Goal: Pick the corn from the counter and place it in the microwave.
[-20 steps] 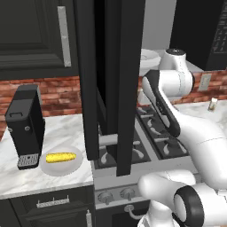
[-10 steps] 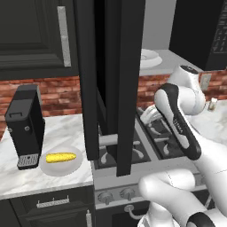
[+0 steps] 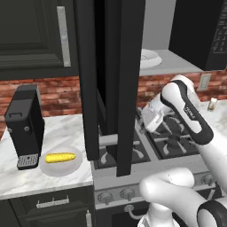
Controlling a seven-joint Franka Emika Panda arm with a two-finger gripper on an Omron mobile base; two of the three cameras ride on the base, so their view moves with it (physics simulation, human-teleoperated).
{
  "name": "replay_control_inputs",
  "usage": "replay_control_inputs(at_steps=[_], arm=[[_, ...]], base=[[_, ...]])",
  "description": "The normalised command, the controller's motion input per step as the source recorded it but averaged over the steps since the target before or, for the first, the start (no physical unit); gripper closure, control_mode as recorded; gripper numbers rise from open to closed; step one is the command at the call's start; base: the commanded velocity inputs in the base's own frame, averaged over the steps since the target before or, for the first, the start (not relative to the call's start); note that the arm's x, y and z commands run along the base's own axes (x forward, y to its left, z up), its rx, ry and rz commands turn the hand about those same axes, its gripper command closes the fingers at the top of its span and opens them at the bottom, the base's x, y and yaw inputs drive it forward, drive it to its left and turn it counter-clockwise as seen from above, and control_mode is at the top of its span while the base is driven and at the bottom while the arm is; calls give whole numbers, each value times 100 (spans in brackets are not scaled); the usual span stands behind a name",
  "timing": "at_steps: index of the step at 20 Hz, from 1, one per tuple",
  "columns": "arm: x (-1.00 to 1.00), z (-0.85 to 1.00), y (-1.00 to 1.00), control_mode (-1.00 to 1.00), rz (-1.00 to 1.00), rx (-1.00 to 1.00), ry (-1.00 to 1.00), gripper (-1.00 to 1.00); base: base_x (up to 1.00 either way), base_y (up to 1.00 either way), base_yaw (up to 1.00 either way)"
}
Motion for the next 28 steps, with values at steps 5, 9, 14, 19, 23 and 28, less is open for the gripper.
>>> replay_control_inputs(at_steps=[5,9,14,19,23,28], arm=[[5,-42,95,-100,34,12,-29,-100],[12,-50,82,-100,15,10,-28,-100],[38,-54,63,-100,14,16,-27,-100],[51,-12,49,-100,8,17,-9,-100],[66,-26,62,-100,3,8,0,-100],[44,-42,76,-100,1,3,2,-100]], base=[[0,0,0],[0,0,0],[0,0,0],[0,0,0],[0,0,0],[0,0,0]])
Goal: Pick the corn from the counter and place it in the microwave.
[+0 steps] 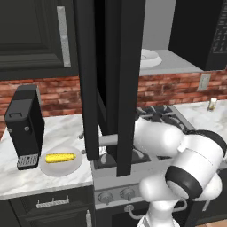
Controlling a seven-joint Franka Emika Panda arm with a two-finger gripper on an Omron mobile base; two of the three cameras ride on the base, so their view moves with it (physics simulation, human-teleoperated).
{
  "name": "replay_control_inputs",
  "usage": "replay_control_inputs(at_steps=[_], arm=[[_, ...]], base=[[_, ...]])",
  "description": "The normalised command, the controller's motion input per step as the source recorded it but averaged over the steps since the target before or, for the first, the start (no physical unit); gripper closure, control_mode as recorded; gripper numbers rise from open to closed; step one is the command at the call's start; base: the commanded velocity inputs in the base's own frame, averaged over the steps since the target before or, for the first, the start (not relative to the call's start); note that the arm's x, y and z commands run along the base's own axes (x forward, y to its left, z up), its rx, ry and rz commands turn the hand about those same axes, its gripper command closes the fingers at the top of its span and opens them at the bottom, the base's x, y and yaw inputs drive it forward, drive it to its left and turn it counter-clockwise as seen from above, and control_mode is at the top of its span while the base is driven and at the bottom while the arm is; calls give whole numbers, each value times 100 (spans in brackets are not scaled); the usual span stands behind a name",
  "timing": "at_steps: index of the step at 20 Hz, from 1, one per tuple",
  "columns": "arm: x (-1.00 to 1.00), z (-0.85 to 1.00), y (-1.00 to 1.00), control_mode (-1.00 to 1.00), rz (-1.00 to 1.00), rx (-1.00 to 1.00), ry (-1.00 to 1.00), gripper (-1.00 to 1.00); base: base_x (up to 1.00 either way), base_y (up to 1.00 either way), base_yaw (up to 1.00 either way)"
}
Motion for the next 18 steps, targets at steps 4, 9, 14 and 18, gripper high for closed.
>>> replay_control_inputs(at_steps=[4,9,14,18], arm=[[24,-28,73,-100,0,0,9,-100],[7,-35,70,-100,1,0,4,-100],[29,-28,32,-100,0,-1,3,-100],[28,-33,2,-100,2,-1,0,-100]], base=[[0,0,0],[0,0,0],[0,0,0],[0,0,0]])
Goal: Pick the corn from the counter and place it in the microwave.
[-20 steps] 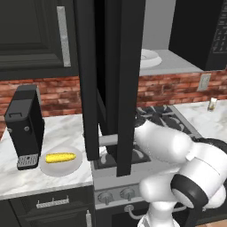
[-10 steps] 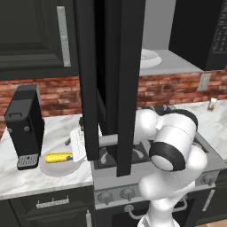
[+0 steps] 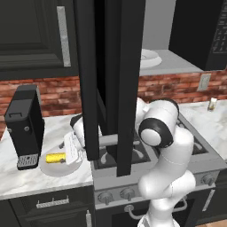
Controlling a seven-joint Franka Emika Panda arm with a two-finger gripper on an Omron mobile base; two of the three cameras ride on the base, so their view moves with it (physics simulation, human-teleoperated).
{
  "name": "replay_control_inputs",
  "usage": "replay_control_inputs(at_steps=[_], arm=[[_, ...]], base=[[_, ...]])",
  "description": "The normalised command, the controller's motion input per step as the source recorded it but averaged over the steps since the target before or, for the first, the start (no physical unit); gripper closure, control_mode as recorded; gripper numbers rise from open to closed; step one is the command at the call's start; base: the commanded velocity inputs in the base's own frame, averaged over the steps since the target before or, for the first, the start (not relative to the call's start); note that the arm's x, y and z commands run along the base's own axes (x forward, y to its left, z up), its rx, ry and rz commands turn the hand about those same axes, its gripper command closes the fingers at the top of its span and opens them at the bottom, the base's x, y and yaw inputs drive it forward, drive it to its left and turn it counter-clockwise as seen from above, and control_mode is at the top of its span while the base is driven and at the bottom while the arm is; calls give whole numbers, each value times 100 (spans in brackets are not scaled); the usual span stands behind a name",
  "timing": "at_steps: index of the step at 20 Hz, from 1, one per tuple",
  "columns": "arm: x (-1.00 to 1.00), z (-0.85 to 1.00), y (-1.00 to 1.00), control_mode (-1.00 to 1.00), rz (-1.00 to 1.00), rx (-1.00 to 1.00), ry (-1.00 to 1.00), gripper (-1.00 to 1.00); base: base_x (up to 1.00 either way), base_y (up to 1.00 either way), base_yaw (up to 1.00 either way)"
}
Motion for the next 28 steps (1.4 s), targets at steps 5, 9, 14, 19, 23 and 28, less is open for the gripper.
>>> replay_control_inputs(at_steps=[5,9,14,19,23,28], arm=[[32,-33,-2,-100,4,0,0,-100],[36,-31,0,-100,5,0,0,-100],[2,-36,0,-100,7,-1,0,-100],[-50,-45,-8,-100,12,-11,0,100],[-66,-48,-36,-100,7,-13,0,100],[-32,2,-67,-100,0,-4,0,100]], base=[[0,0,0],[0,0,0],[0,0,0],[0,0,0],[0,0,0],[0,0,0]])
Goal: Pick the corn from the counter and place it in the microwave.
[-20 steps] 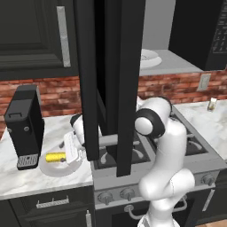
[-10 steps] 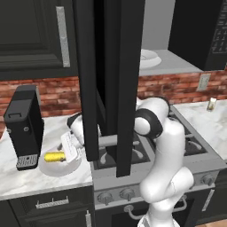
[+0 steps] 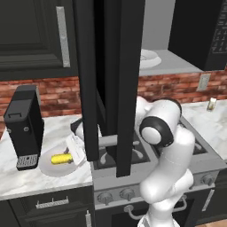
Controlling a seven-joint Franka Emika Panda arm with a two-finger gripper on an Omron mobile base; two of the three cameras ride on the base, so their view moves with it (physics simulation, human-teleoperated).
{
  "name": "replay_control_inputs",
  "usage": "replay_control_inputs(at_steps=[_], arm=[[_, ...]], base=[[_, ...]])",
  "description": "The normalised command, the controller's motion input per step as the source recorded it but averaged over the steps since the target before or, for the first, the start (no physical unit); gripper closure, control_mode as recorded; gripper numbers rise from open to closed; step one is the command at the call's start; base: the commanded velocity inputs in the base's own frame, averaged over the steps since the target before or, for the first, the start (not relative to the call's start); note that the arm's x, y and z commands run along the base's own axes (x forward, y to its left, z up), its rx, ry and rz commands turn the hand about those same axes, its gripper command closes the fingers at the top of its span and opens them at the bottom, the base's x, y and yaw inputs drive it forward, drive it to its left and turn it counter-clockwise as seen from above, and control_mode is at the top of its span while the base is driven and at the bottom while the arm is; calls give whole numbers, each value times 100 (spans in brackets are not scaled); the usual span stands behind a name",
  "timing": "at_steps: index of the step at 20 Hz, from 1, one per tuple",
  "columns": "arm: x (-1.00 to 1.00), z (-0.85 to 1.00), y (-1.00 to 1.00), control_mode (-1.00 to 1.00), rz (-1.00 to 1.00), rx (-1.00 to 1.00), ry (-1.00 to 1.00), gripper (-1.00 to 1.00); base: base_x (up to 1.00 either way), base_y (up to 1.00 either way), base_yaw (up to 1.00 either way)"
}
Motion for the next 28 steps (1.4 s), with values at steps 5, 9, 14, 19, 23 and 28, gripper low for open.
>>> replay_control_inputs(at_steps=[5,9,14,19,23,28], arm=[[-37,84,-99,-100,0,11,-2,100],[-66,93,-100,-100,-2,18,-6,100],[-78,100,-100,-100,-10,11,4,100],[-82,100,-95,-100,-28,4,21,100],[-28,100,-100,-100,-36,0,41,100],[-4,100,-96,-100,-39,-5,53,100]], base=[[0,0,0],[0,0,0],[0,0,0],[0,0,0],[0,0,0],[0,0,0]])
